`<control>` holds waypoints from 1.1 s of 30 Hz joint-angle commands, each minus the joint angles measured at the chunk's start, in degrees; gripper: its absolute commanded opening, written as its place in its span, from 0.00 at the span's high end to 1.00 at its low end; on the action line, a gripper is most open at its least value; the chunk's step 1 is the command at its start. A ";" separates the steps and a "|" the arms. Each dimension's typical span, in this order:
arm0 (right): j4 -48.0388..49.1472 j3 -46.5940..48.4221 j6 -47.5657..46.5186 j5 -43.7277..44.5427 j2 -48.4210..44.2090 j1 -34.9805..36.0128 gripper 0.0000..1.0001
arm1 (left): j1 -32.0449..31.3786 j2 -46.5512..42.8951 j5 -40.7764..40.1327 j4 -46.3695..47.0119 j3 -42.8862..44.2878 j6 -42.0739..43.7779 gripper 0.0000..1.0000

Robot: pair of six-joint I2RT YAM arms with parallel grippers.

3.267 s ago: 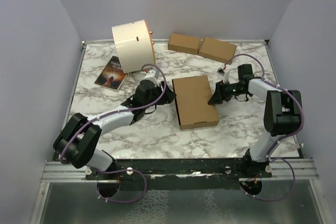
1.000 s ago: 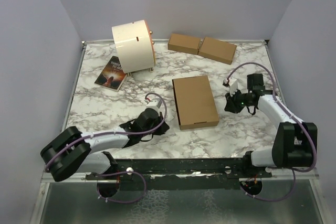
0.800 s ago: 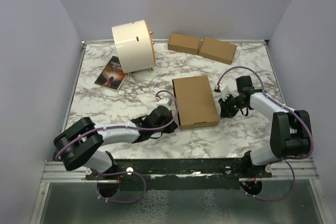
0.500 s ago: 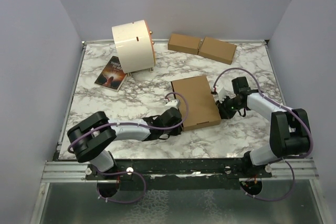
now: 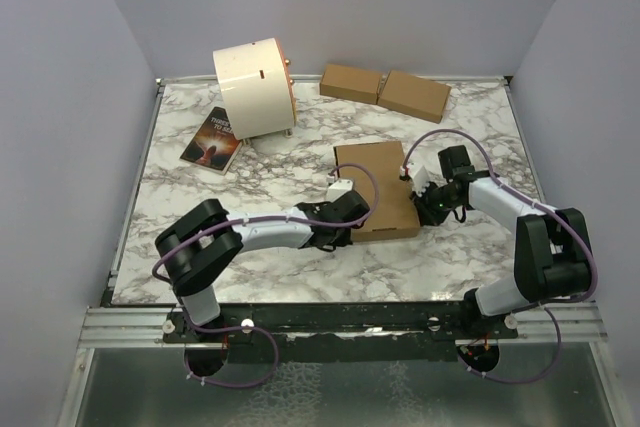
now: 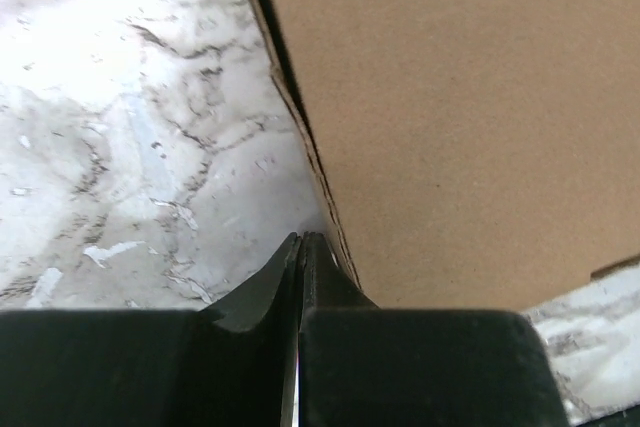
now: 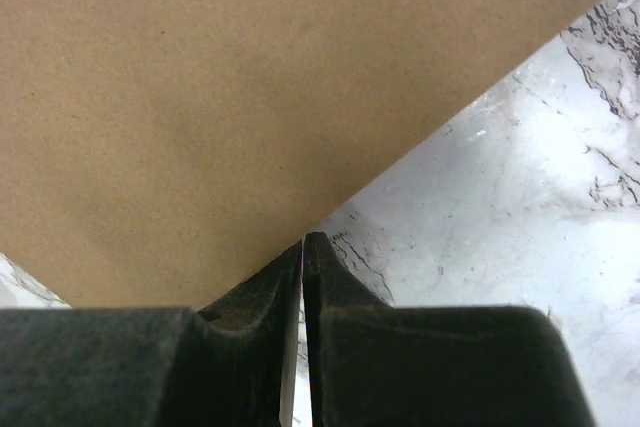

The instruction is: Fold the paper box

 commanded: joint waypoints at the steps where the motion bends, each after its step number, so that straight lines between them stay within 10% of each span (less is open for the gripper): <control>1: 0.00 -0.54 1.85 -5.08 -0.53 3.29 0.93 | -1.24 3.40 -1.96 0.85 8.11 -3.17 1.00; 9: 1.97 -0.12 5.03 -1.41 -1.65 1.98 0.85 | -0.49 -7.95 -9.01 -0.61 0.98 -1.73 0.96; 18: 6.44 2.42 6.36 1.45 -5.31 -0.92 0.72 | 12.85 -21.98 3.64 14.31 -13.15 11.14 0.60; 24: 7.25 15.52 8.28 1.31 5.90 -0.95 0.71 | 24.67 -13.08 9.98 22.46 -8.35 18.26 0.73; 33: 5.19 32.15 9.60 2.75 24.38 -0.94 0.79 | 26.44 10.77 11.45 21.83 11.94 20.67 0.92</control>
